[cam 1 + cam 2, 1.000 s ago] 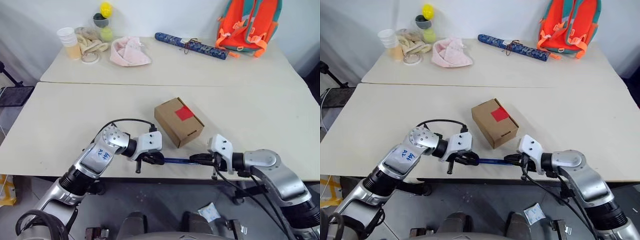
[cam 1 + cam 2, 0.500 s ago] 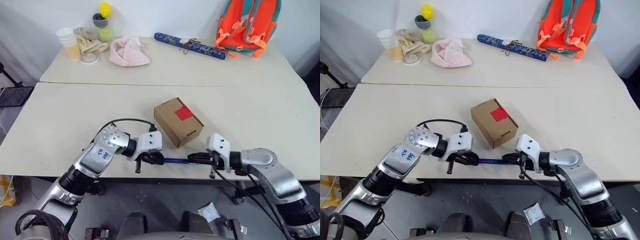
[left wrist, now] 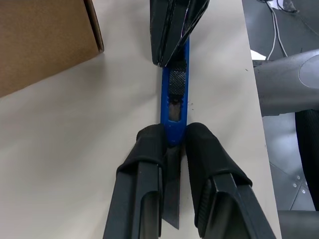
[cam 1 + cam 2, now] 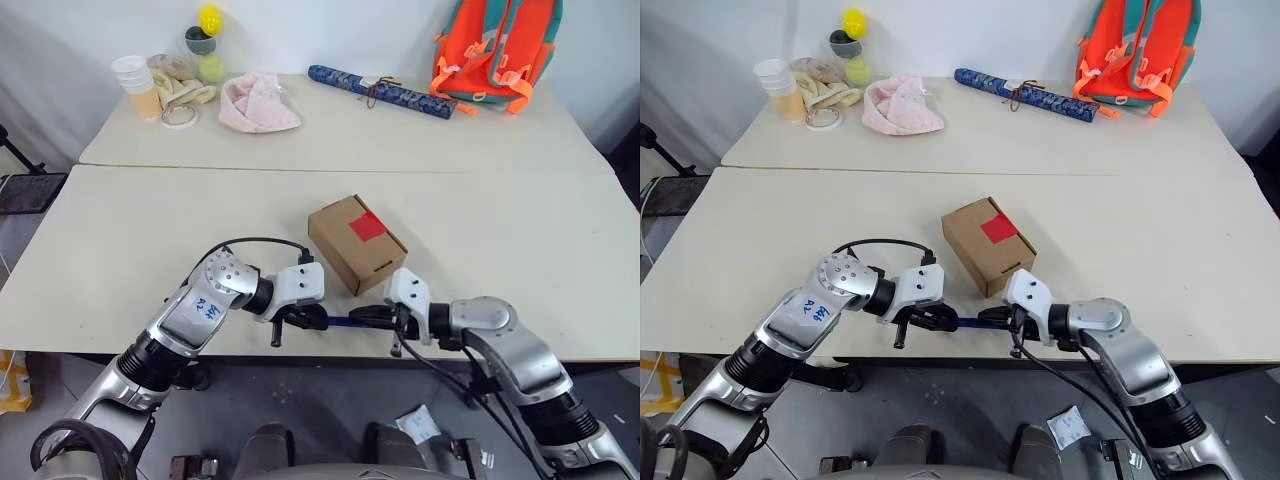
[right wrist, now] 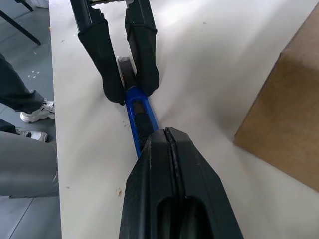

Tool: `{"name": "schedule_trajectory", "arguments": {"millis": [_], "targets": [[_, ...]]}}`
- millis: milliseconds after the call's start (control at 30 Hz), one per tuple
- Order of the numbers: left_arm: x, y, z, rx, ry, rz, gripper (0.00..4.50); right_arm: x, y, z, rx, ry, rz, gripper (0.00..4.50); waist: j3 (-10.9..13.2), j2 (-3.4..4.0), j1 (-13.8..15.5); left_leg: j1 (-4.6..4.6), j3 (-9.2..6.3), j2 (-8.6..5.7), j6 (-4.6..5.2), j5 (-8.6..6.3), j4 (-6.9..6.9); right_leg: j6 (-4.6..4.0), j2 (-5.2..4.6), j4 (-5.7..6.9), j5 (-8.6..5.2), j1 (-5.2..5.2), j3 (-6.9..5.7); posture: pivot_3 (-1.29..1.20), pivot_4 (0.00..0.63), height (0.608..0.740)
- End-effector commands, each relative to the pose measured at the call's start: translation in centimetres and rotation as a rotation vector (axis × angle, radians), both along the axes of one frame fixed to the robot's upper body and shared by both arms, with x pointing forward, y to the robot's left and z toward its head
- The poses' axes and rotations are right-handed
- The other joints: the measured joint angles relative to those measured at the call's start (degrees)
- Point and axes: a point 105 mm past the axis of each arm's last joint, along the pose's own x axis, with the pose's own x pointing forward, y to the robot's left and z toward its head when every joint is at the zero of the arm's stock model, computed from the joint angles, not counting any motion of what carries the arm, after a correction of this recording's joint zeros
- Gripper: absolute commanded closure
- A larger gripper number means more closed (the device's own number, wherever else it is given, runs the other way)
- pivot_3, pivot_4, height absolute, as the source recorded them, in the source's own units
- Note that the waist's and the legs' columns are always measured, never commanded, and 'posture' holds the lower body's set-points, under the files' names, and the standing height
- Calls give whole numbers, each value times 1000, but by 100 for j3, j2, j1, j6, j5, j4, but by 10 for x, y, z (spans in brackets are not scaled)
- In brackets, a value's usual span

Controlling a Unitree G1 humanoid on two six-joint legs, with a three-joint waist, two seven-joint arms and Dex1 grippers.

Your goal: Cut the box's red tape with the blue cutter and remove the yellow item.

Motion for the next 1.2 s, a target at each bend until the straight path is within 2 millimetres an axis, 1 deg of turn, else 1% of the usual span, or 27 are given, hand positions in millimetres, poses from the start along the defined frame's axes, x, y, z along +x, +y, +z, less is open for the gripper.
{"name": "schedule_trajectory", "arguments": {"millis": [33,67,167,200,267,333,400,467,533,567,600,633,667,767,933,1033,1200], "targets": [[-3,-4,-4,9,1,-12,4094,-10,3,3,28,19,36,4477,0,0,2,0,0,0,0,0,0,0,0,0,0,0,0,0,150,740],[-4,-3,-4,9,-2,-16,4094,-10,0,8,35,9,31,4477,0,0,5,0,0,0,0,0,0,0,0,0,0,0,0,0,150,740],[-7,2,0,-10,-52,-66,4094,-15,-12,32,104,37,11,4477,0,0,-6,-5,0,0,0,0,0,0,0,-1,0,-4,0,0,150,740],[-6,4,3,-24,-82,-79,4094,-17,-16,40,136,76,-10,4316,1,0,-16,-5,0,0,0,0,-1,0,0,-1,0,-6,0,0,150,740],[-7,5,10,-68,-154,-125,4094,-28,-21,55,184,141,18,3895,1,1,-26,-7,0,1,0,0,-2,0,0,0,0,-9,0,0,150,740],[-9,8,18,-119,-223,-150,4094,-32,-29,66,186,168,-6,3290,2,0,-34,-7,0,3,0,0,-2,-1,0,1,1,-9,0,0,150,740],[-12,9,24,-155,-280,-194,4094,-30,-35,72,192,186,-62,2633,2,0,-38,-8,-1,4,0,0,-2,-2,0,1,1,-10,-1,0,150,740],[-13,11,29,-184,-341,-208,4094,-28,-50,65,131,334,-190,1938,2,0,-42,-8,-1,4,0,0,-2,-3,0,0,1,-9,-1,0,150,740],[-11,13,34,-207,-380,-192,4094,-35,-60,63,93,495,-246,1288,2,0,-45,-8,0,4,1,-1,-2,-4,-2,0,2,-10,0,0,150,740],[-9,13,35,-215,-388,-178,4094,-39,-61,63,86,552,-248,1002,2,0,-46,-9,-1,4,1,-1,-2,-4,-2,0,2,-10,0,0,150,740],[-7,14,35,-216,-399,-170,4094,-42,-60,65,105,591,-242,623,2,0,-43,-10,-2,4,1,-1,-2,-4,-2,0,2,-10,-1,0,150,740],[-6,14,34,-212,-410,-170,4094,-42,-58,68,131,608,-233,252,2,0,-38,-10,-2,4,1,-1,-2,-5,-2,0,2,-10,-1,0,150,740],[-6,13,33,-207,-408,-170,4094,-41,-58,69,148,612,-240,25,2,0,-39,-10,-2,4,1,-1,-2,-5,-1,0,2,-10,-1,0,150,740],[-5,10,31,-214,-405,-166,4094,-33,-56,71,208,622,-269,25,2,0,-41,-11,-1,3,1,-1,-2,-4,-1,-1,2,-10,-1,0,150,740],[-3,4,30,-226,-406,-160,4094,-26,-47,70,274,660,-271,25,2,0,-71,-13,0,3,1,-1,-4,-4,-1,0,2,-13,-1,0,150,740],[-2,-1,30,-236,-409,-155,4094,-25,-44,63,290,689,-297,25,2,0,-77,-13,0,3,1,-1,-5,-4,-1,0,3,-13,-1,0,150,740],[-1,-5,31,-242,-412,-154,4094,-23,-41,59,295,700,-318,25,2,0,-121,-15,0,3,1,-1,-5,-3,-1,0,3,-15,-1,0,150,740]]}}
